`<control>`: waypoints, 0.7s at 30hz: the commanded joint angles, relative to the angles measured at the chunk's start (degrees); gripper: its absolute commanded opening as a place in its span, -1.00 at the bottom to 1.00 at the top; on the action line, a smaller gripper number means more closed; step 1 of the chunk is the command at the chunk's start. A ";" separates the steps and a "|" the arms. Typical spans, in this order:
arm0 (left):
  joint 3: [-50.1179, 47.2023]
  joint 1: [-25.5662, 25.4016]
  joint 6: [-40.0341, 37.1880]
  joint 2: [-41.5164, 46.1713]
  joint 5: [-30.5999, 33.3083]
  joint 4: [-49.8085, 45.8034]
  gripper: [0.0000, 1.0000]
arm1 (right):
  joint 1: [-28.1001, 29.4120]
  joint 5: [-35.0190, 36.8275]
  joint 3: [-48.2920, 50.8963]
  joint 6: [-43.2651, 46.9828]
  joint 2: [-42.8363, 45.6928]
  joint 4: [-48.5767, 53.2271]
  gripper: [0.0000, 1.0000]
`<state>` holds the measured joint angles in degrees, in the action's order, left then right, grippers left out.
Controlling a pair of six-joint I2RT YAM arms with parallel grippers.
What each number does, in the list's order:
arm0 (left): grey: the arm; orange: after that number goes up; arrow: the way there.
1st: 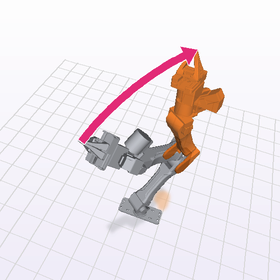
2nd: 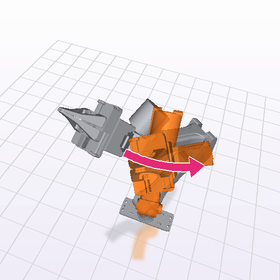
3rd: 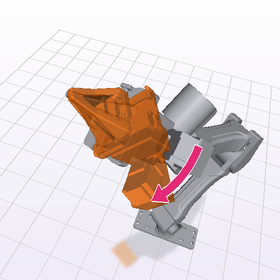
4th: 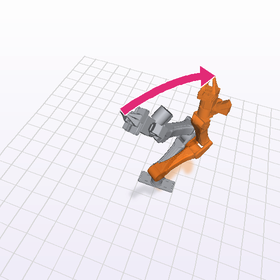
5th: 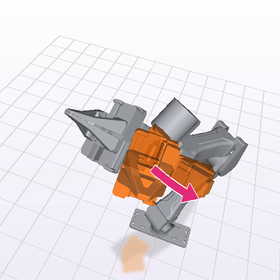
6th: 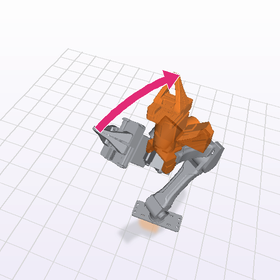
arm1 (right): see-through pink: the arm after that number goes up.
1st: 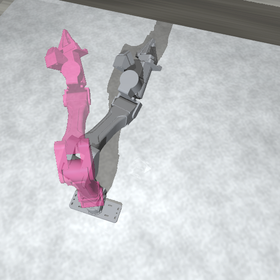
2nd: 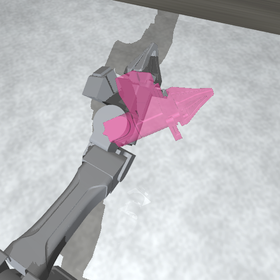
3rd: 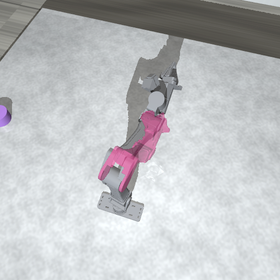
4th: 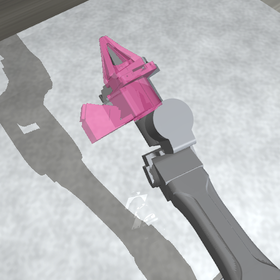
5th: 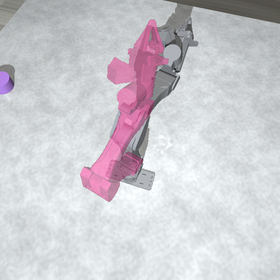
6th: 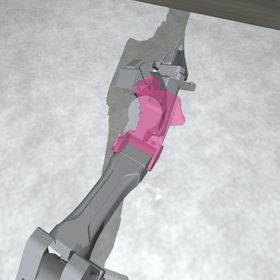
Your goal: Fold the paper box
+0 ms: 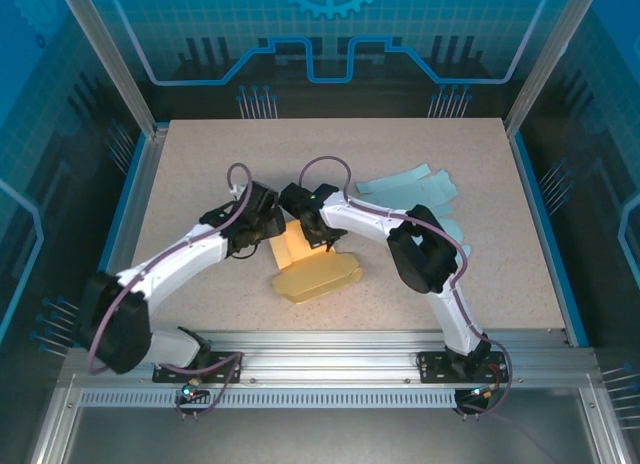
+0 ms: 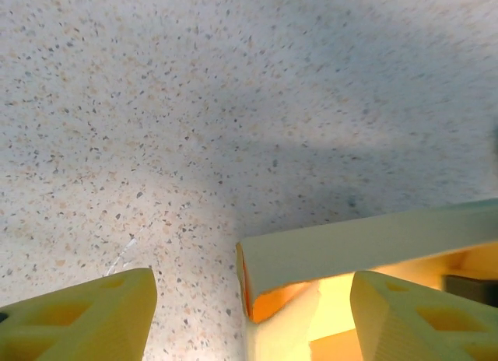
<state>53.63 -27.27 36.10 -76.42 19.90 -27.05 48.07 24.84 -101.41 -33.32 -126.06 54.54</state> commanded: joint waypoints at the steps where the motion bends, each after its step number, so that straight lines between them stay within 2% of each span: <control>1: -1.56 0.54 0.29 5.05 -0.55 -2.80 0.39 | 0.40 0.68 -1.63 4.99 -2.24 7.81 -0.82; 5: -3.44 1.92 0.33 9.62 1.04 -3.36 0.43 | 0.41 2.12 -3.68 7.50 -3.77 10.99 -0.82; 9: -5.27 4.06 0.47 11.21 -1.22 -3.27 0.42 | 0.37 3.19 -5.10 8.39 -5.68 12.59 -0.82; 15: -7.17 3.01 3.77 8.82 -10.24 -2.56 0.45 | 0.42 1.56 -6.94 8.18 -6.92 12.90 -0.82; 21: -9.57 1.78 7.28 8.25 -9.40 0.11 0.46 | 0.04 3.45 -10.28 8.56 -11.53 15.46 -0.80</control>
<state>45.15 -25.32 40.56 -68.31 11.66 -28.16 47.99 25.21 -110.96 -26.35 -132.86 65.23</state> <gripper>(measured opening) 0.726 0.103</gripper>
